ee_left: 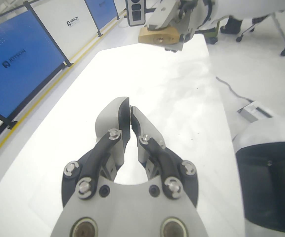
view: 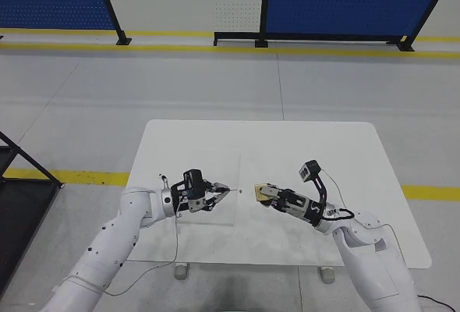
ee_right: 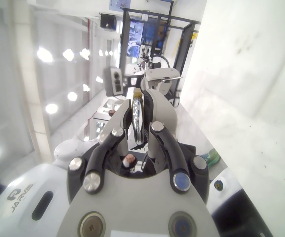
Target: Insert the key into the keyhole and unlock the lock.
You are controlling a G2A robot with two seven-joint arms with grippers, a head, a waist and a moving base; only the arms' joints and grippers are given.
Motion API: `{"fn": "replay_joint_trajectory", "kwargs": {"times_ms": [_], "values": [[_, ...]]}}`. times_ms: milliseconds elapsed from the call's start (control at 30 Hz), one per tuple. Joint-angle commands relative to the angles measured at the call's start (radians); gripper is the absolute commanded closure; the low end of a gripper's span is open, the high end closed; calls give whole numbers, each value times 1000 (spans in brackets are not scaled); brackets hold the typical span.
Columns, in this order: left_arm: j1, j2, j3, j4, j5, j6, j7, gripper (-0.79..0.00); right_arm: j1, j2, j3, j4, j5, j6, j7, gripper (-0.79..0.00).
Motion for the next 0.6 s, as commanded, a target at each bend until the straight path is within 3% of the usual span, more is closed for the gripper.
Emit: {"fn": "replay_joint_trajectory", "kwargs": {"times_ms": [0,233,433,567], "values": [[-10,9,16,42,176,99,139,0,0,0,0,0,0,0,0,0],[-60,26,66,139,428,325,374,0,0,0,0,0,0,0,0,0],[-97,34,95,175,549,478,478,0,0,0,0,0,0,0,0,0],[-115,34,105,199,557,529,505,0,0,0,0,0,0,0,0,0]]}}
